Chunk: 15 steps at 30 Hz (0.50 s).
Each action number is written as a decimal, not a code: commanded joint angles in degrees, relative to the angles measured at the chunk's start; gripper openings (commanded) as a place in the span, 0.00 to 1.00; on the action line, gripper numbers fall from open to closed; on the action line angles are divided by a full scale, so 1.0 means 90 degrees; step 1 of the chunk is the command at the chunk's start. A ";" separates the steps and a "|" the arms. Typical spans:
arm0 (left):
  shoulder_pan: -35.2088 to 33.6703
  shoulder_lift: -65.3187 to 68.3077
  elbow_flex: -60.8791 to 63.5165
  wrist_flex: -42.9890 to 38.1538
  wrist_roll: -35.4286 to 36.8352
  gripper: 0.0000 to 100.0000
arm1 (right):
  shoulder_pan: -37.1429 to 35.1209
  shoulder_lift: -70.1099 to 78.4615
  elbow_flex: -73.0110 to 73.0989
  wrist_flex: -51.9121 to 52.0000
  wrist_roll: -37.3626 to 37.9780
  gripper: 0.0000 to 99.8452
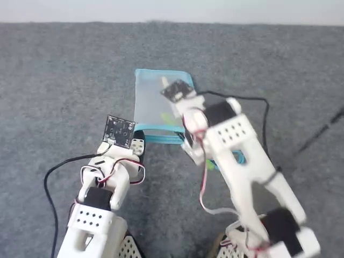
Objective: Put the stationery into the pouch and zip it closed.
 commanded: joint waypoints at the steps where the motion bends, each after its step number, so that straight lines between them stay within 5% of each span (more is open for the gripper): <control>1: 0.0166 -0.0010 -0.0034 -0.0205 0.0078 0.01 | -0.0005 0.0913 -0.1289 -0.0083 -0.0479 0.01; 10: 0.0488 -0.0010 -0.0024 -0.0205 -0.0029 0.01 | 0.0054 0.3131 -0.4093 0.0620 -0.1241 0.01; 15: 0.0498 -0.0010 -0.0015 -0.0205 -0.0195 0.01 | 0.0054 0.3795 -0.5372 0.1304 -0.1250 0.17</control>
